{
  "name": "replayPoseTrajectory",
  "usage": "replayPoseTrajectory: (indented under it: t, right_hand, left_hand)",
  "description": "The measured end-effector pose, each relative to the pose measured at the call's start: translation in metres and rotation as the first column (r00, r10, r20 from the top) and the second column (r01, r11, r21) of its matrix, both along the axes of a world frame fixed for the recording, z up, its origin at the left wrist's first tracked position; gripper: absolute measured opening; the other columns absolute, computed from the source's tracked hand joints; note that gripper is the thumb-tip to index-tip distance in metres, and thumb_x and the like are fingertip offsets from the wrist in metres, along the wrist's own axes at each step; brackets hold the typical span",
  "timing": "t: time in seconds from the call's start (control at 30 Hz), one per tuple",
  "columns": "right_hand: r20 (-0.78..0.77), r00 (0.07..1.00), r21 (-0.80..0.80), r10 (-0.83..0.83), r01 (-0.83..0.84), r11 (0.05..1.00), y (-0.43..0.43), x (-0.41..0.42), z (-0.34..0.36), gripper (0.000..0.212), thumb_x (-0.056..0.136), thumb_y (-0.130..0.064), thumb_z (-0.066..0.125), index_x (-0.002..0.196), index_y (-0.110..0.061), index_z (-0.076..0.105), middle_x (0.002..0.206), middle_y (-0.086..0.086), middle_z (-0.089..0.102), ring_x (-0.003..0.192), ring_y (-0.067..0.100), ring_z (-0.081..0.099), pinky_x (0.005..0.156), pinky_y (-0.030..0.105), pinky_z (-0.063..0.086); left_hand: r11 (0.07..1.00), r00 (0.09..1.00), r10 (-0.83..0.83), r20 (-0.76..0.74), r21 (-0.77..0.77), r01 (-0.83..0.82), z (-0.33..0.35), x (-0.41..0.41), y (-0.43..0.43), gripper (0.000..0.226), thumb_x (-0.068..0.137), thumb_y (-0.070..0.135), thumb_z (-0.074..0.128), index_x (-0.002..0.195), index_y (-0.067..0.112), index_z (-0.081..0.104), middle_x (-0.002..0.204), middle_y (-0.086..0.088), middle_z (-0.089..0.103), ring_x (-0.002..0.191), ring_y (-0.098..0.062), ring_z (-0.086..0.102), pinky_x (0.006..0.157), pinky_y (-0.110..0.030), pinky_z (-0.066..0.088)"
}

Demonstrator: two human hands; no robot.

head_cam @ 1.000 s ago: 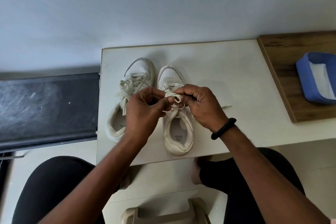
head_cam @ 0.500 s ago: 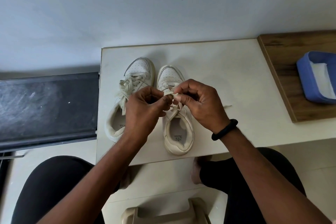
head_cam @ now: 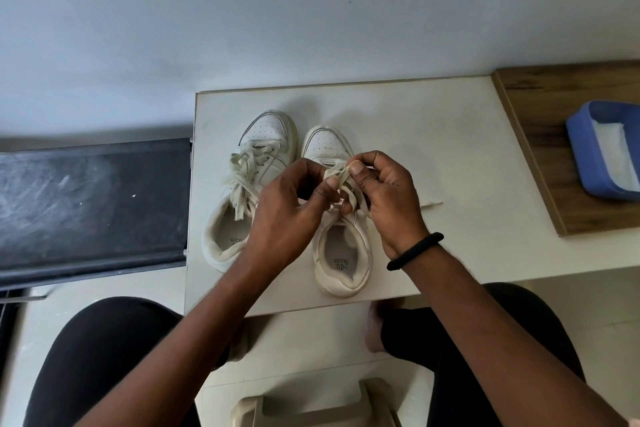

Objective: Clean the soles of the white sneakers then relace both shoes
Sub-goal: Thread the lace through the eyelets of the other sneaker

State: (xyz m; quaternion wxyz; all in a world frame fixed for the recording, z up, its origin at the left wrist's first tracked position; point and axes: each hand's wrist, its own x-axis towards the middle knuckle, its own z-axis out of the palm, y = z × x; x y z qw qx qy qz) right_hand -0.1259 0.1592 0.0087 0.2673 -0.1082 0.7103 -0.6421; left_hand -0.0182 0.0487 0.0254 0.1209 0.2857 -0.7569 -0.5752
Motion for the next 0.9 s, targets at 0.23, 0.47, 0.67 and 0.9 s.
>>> replayPoseTrajectory:
  t: [0.23, 0.47, 0.67, 0.9]
  right_hand:
    - [0.207, 0.976, -0.019, -0.062, 0.068, 0.998, -0.001, -0.001, 0.005, 0.015, 0.097, -0.008, 0.064, 0.101, 0.007, 0.067, 0.073, 0.014, 0.065, 0.047, 0.012, 0.056, 0.046, 0.023, 0.048]
    - [0.149, 0.982, -0.004, 0.118, -0.119, 0.993, 0.004, -0.003, 0.006, 0.012, 0.092, -0.004, 0.069, 0.086, -0.012, 0.076, 0.081, 0.011, 0.073, 0.073, 0.03, 0.061, 0.053, 0.023, 0.051]
    - [0.17, 0.957, 0.025, 0.236, -0.243, 0.97, 0.01, -0.01, 0.011, 0.016, 0.092, 0.004, 0.063, 0.097, -0.003, 0.077, 0.089, 0.021, 0.073, 0.069, 0.026, 0.063, 0.068, 0.031, 0.057]
    - [0.033, 0.937, 0.159, 0.348, -0.348, 0.924, 0.017, -0.015, 0.015, 0.01, 0.085, -0.008, 0.078, 0.093, -0.014, 0.077, 0.088, 0.012, 0.076, 0.073, 0.018, 0.069, 0.07, 0.031, 0.058]
  left_hand:
    - [0.971, 0.999, -0.004, -0.053, -0.237, -0.009, -0.008, 0.0, 0.004, 0.012, 0.1, 0.024, 0.07, 0.096, 0.014, 0.066, 0.081, 0.008, 0.072, 0.078, -0.006, 0.069, 0.066, -0.016, 0.05]
    - [0.966, 0.995, 0.045, -0.09, -0.249, -0.066, -0.012, -0.001, 0.007, 0.01, 0.098, 0.021, 0.073, 0.094, 0.017, 0.065, 0.079, 0.014, 0.07, 0.079, -0.002, 0.068, 0.065, -0.014, 0.049]
    - [0.935, 0.992, 0.096, -0.087, -0.335, -0.12, -0.017, -0.001, 0.009, 0.009, 0.097, 0.017, 0.073, 0.096, 0.013, 0.066, 0.082, 0.009, 0.069, 0.073, 0.0, 0.062, 0.063, -0.006, 0.039]
    - [0.907, 0.989, 0.1, -0.108, -0.399, -0.135, -0.02, -0.001, 0.01, 0.01, 0.097, 0.017, 0.071, 0.098, 0.008, 0.065, 0.086, 0.004, 0.07, 0.078, -0.009, 0.062, 0.068, -0.014, 0.044]
